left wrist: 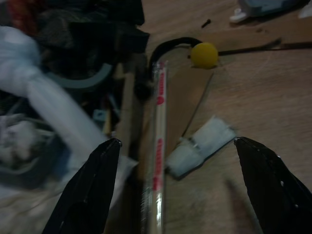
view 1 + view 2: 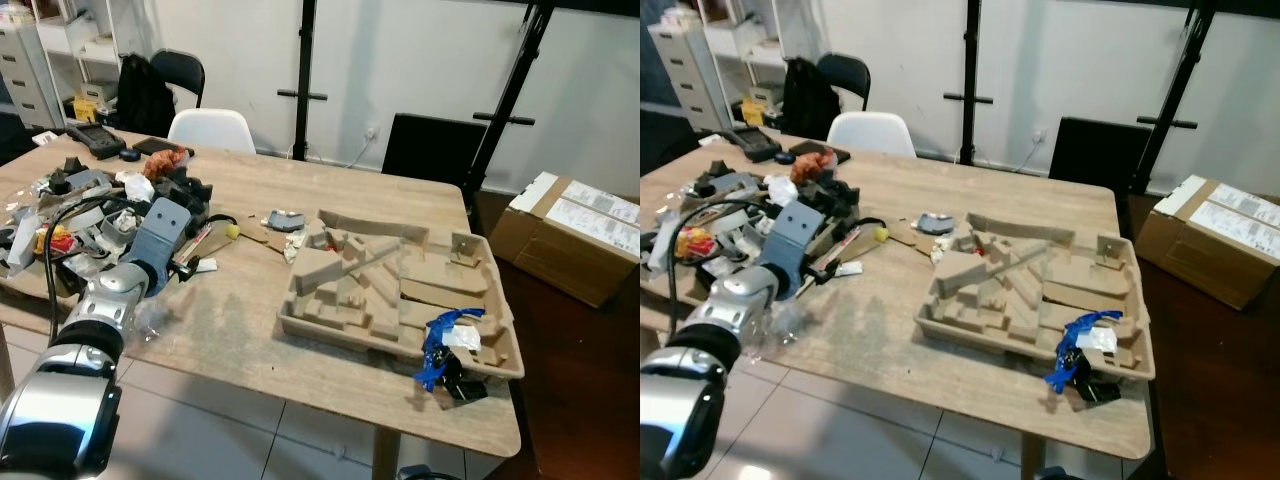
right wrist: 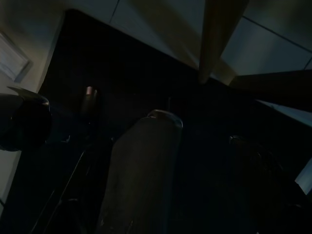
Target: Picking trash to rubbish bin
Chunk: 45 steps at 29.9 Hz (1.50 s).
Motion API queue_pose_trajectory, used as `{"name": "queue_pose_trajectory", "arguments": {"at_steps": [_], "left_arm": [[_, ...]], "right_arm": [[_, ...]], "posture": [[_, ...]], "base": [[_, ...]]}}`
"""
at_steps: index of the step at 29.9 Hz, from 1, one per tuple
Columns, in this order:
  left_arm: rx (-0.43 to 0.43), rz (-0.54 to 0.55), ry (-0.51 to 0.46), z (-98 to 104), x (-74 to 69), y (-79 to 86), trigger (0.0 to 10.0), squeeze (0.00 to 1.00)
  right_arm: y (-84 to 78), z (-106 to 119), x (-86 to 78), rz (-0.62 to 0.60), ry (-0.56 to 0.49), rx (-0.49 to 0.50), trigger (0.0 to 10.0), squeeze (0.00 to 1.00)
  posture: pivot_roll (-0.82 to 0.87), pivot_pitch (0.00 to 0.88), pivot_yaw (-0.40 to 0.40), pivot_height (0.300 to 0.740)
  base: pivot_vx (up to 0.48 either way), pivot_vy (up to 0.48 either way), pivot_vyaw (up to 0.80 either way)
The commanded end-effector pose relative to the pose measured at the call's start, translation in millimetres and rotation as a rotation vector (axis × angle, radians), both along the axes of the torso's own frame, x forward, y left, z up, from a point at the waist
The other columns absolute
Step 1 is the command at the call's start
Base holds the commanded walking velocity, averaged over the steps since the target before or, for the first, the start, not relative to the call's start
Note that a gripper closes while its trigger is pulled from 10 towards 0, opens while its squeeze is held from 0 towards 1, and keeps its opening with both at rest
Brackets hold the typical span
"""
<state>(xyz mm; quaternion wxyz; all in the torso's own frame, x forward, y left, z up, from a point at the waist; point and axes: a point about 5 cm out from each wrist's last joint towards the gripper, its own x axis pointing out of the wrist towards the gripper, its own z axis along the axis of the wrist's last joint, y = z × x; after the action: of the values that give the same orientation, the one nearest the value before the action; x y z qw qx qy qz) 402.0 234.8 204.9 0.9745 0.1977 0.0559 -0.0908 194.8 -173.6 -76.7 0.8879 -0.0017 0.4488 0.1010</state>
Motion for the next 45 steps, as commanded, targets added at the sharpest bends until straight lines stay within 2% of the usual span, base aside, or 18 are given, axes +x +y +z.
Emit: {"name": "queue_pose_trajectory", "arguments": {"at_steps": [1, 6, 10, 22, 26, 27, 32, 38, 42, 43, 44, 45], "left_arm": [[-0.057, -0.003, -0.024, 2.0, 2.0, -5.6, 10.0, 0.0], [-0.094, -0.009, -0.05, 5.6, 3.6, -9.7, 10.0, 0.0], [-0.046, -0.019, -0.035, 0.7, 4.2, -15.7, 10.0, 0.0], [-0.07, 0.062, -0.042, -0.9, 3.2, -6.1, 10.0, 0.0], [-0.102, 0.101, -0.023, -4.6, 2.1, -1.9, 10.0, 0.0], [-0.143, 0.135, 0.005, -9.0, 1.2, 1.3, 10.0, 0.0], [-0.188, 0.154, 0.042, -15.1, -0.2, 2.6, 10.0, 0.0], [-0.158, 0.127, 0.077, -19.6, -0.7, -0.5, 10.0, 0.0], [-0.118, 0.075, 0.074, -17.4, 0.2, -5.0, 10.0, 0.0], [-0.097, 0.064, 0.073, -16.4, 0.6, -6.0, 10.0, 0.0], [-0.097, 0.064, 0.073, -16.4, 0.6, -6.0, 10.0, 0.0], [-0.083, 0.048, 0.074, -15.5, 0.9, -7.3, 10.0, 0.0]], "right_arm": [[-5.5, -3.3, -8.2, -0.027, 0.013, 0.001, 10.0, 0.0], [-10.5, -2.9, -10.3, -0.04, 0.003, -0.002, 10.0, 0.0], [-17.1, -3.0, -15.8, -0.056, -0.01, -0.002, 10.0, 0.0], [-17.0, -5.2, -29.6, -0.052, -0.018, 0.009, 10.0, 0.0], [-18.4, -3.8, -29.6, -0.051, -0.024, 0.009, 10.0, 0.0], [-19.5, -2.9, -29.8, -0.049, -0.029, 0.008, 10.0, 0.0], [-22.4, -1.4, -30.4, -0.049, -0.035, 0.004, 10.0, 0.0], [-25.0, -0.7, -33.2, -0.046, -0.034, -0.003, 10.0, 0.0], [-16.1, -3.0, -41.4, 0.071, -0.023, 0.001, 10.0, 0.0], [-8.2, -3.4, -44.9, 0.137, -0.022, 0.015, 10.0, 0.0], [-8.2, -3.4, -44.9, 0.137, -0.022, 0.015, 10.0, 0.0], [-0.4, -3.3, -47.4, 0.183, -0.023, 0.036, 10.0, 0.0]], "posture": [[0.05, 0.196, 0.001, 0.74], [0.03, 0.212, 0.018, 0.74], [0.01, 0.235, 0.035, 0.74], [-0.02, 0.259, 0.048, 0.74], [-0.02, 0.262, 0.047, 0.74], [-0.03, 0.262, 0.047, 0.74], [-0.04, 0.255, 0.049, 0.74], [-0.05, 0.25, 0.051, 0.74], [-0.05, 0.245, 0.056, 0.74], [-0.05, 0.245, 0.058, 0.74], [-0.05, 0.245, 0.058, 0.74], [-0.05, 0.244, 0.059, 0.74]], "base": [[0.0, 0.0, 0.0], [0.0, 0.0, 0.0], [0.0, 0.0, 0.0], [0.0, 0.0, 0.0], [0.0, 0.0, 0.0], [0.0, 0.0, 0.0], [0.0, 0.0, 0.0], [0.0, 0.0, 0.0], [0.0, 0.0, 0.0], [0.0, 0.0, 0.0], [0.0, 0.0, 0.0], [0.0, 0.0, 0.0]]}}
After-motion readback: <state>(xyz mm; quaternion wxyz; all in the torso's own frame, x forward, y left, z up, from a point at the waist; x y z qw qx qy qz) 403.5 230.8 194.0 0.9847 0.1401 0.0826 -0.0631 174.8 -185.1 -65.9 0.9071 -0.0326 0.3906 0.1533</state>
